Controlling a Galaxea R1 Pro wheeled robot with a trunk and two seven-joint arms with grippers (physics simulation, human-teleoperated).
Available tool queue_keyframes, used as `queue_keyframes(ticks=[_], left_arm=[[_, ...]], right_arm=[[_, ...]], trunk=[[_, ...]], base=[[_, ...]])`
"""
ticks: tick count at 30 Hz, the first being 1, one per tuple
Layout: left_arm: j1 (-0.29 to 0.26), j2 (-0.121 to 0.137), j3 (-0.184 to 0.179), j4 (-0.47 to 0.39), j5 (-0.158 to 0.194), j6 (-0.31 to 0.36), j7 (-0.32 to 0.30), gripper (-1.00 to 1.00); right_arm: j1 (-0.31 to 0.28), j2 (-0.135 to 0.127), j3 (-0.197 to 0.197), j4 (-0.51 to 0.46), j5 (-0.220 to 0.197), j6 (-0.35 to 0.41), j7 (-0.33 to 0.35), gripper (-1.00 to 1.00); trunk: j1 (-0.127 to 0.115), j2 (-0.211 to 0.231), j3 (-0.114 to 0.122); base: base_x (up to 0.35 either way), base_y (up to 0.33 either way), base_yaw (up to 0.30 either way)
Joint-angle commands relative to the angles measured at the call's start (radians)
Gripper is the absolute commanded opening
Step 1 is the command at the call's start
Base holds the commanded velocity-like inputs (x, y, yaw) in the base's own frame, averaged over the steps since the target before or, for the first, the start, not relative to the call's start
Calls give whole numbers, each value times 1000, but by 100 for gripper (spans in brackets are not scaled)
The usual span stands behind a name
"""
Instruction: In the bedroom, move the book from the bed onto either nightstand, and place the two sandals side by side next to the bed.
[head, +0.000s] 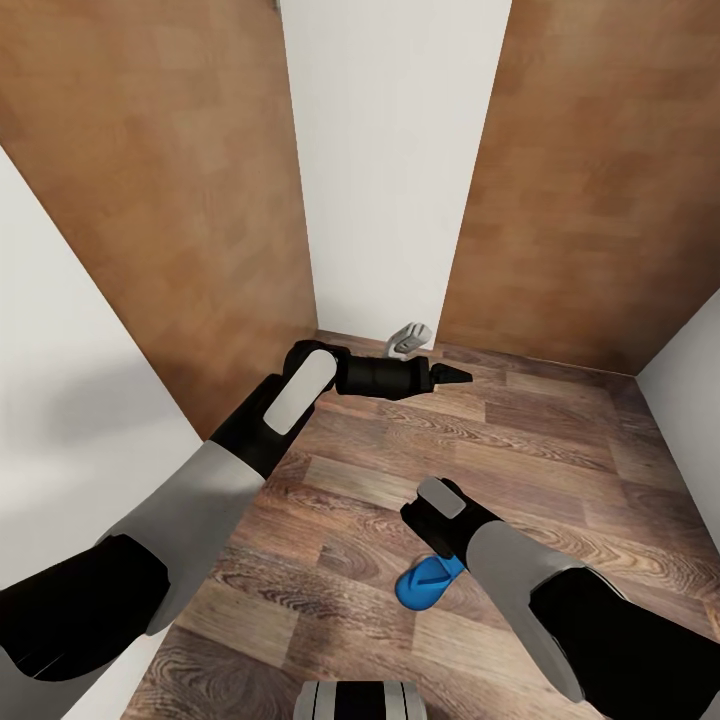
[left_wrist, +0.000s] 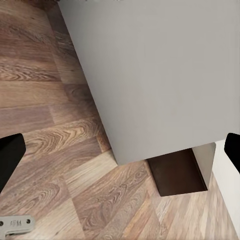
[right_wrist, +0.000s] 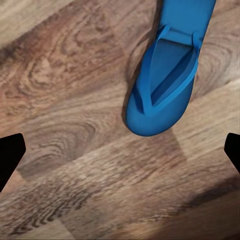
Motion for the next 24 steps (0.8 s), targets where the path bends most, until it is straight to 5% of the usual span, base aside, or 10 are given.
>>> queue_keyframes(ticks=[1,24], left_arm=[[-1,0,0,0,-8,2,-9,100],[-1,0,-4,-1,-8,4,-8,100]], right_arm=[[0,-1,6,-1,-1,10,-5,100],[0,-20,6,53,-3,74,-4,100]], trunk=[[0,0,-1],[0,0,-1]], base=[[0,0,0],[0,0,0]])
